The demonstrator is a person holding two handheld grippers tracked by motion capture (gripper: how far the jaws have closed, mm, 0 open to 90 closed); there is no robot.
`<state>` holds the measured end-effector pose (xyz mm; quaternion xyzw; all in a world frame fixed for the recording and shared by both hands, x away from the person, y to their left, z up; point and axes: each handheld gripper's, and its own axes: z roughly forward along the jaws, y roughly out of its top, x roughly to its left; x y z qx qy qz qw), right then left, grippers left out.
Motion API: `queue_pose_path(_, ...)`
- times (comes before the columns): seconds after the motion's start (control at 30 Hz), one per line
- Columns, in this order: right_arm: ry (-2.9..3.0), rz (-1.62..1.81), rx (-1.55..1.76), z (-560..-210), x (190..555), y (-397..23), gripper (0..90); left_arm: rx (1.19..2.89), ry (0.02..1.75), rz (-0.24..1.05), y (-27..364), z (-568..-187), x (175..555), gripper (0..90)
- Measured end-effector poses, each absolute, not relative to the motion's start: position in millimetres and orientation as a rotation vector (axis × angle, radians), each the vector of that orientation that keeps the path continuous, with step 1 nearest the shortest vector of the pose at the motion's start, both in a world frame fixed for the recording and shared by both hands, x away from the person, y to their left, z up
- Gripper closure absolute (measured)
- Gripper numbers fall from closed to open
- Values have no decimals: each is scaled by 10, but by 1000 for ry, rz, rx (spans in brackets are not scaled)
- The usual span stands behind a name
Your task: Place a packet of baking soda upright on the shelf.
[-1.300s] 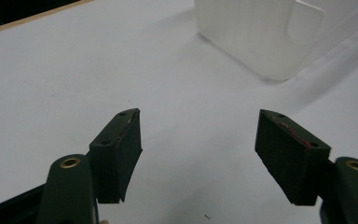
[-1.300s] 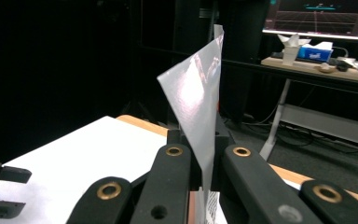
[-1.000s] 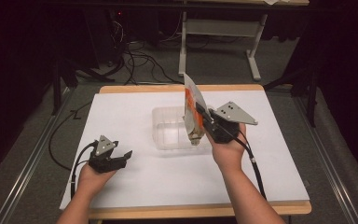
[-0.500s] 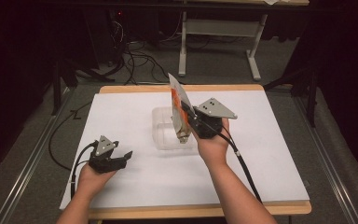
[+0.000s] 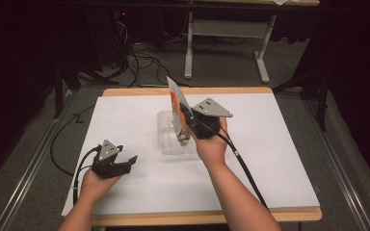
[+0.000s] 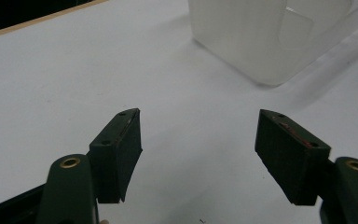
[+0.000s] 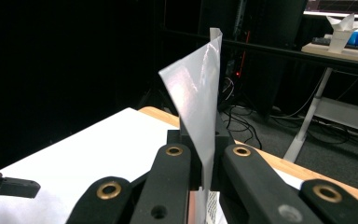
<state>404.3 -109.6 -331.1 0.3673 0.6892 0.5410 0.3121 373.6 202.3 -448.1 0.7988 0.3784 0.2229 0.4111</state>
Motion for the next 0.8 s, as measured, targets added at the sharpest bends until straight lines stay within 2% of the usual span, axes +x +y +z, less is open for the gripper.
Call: queue_pose_path(0.8,1889,1354,966,-3593,4380,-860,900,2013,957,550,2015,-4495,3739,319)
